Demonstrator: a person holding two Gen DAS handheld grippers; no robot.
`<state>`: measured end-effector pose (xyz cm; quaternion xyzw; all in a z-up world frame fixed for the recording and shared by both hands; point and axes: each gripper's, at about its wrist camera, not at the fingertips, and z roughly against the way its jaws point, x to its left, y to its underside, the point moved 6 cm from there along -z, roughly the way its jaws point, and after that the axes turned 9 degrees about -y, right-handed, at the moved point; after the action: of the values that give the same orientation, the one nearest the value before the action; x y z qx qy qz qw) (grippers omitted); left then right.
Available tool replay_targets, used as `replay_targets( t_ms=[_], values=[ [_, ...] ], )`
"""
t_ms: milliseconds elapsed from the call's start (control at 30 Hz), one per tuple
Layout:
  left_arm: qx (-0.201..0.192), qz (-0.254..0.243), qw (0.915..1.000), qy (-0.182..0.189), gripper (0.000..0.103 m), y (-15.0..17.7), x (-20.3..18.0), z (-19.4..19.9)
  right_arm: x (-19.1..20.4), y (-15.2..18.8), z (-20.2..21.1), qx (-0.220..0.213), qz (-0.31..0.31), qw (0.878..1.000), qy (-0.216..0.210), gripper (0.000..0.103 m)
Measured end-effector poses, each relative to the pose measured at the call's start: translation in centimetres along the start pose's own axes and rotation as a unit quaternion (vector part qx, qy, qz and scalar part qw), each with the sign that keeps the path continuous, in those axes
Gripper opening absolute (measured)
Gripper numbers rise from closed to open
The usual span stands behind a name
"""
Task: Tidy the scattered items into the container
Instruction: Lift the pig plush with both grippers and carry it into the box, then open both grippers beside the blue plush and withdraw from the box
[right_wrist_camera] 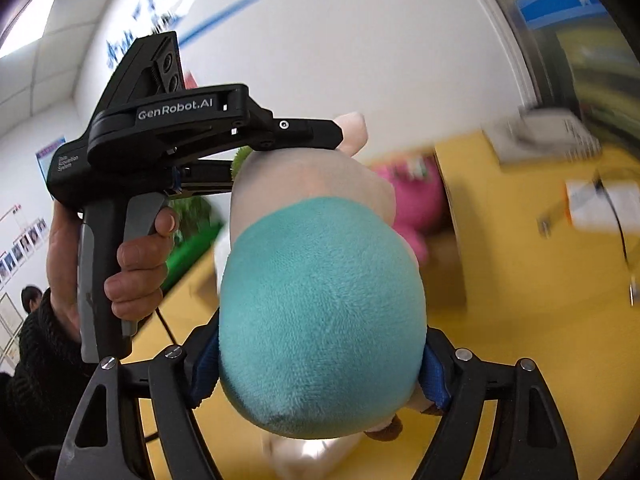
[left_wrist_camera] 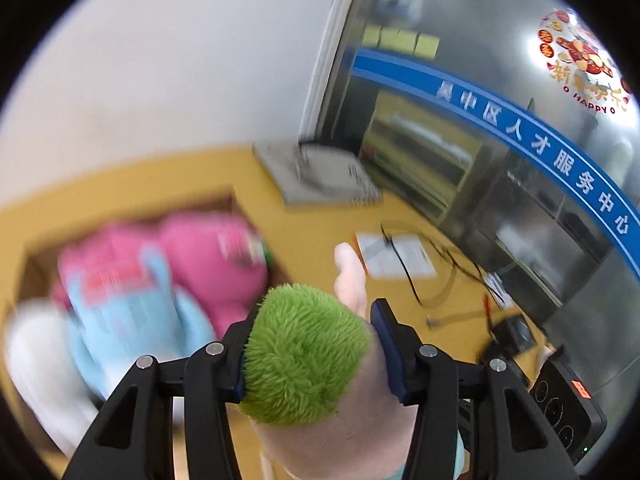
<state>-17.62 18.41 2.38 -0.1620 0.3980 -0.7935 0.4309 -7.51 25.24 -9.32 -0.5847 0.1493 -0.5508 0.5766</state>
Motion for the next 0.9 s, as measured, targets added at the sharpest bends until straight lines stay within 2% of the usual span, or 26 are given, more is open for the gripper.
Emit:
replay_targets(
  t_ms=[100,167,233,333,367,400,433,500,533,600,633,700,733,800,900],
  values=[
    [-0.012,-0.033,0.9991,-0.024,0.049,-4.7,1.6,-2.4,-1.2,-4.1,-3.3,-0.045,-0.004,0.999,-0.018,0.085],
    [0.001,-0.037,0.9988,-0.030,0.049,-6.0,2.9,-5.6,-3.2,-5.5,-6.3,-0.057,-0.017,0.998,-0.018,0.085],
    [0.035,-0.037,0.9984,-0.025,0.049,-5.6,4.1,-9.7,-5.3,-5.4,-9.0,-0.053,-0.025,0.998,-0.004,0.086],
    [0.099,-0.040,0.9943,-0.009,0.048,-2.5,4.8,-14.9,-8.9,-2.6,-11.8,0.000,-0.044,0.998,0.033,0.091],
    [0.112,-0.039,0.9928,-0.011,0.048,-1.3,5.0,-16.2,-9.5,-1.7,-11.9,0.019,-0.048,0.998,0.045,0.090],
    [0.119,-0.032,0.9923,-0.009,0.049,-0.4,5.2,-17.0,-9.3,-1.0,-11.8,0.036,-0.027,0.997,0.061,0.091],
    [0.131,-0.016,0.9912,0.007,0.049,0.4,5.5,-17.8,-8.6,-0.5,-11.5,0.057,0.004,0.995,0.077,0.091],
    [0.155,0.010,0.9870,0.040,0.049,1.7,6.0,-18.9,-7.9,0.2,-10.6,0.096,0.023,0.991,0.090,0.091],
    [0.164,0.011,0.9850,0.052,0.049,2.3,5.8,-19.5,-7.8,0.3,-9.9,0.106,0.021,0.990,0.093,0.091],
    [0.163,-0.012,0.9856,0.041,0.050,2.5,5.0,-19.9,-7.8,0.0,-8.3,0.100,0.014,0.990,0.101,0.091],
    [0.165,-0.016,0.9855,0.034,0.050,2.5,4.8,-20.1,-7.8,-0.5,-7.5,0.089,0.013,0.991,0.100,0.088],
    [0.174,-0.019,0.9843,0.020,0.051,2.5,4.5,-20.6,-7.6,-1.6,-6.3,0.070,0.016,0.993,0.098,0.066],
    [0.176,-0.025,0.9840,0.013,0.051,2.6,4.2,-20.8,-7.5,-2.2,-5.9,0.062,0.020,0.993,0.097,0.061],
    [0.180,-0.039,0.9828,-0.007,0.052,2.9,3.6,-21.5,-7.7,-2.6,-7.5,0.078,0.022,0.992,0.098,0.041],
    [0.185,-0.047,0.9812,-0.024,0.054,2.9,3.2,-21.9,-9.2,-1.6,-9.2,0.103,0.005,0.989,0.105,0.041]
  ],
)
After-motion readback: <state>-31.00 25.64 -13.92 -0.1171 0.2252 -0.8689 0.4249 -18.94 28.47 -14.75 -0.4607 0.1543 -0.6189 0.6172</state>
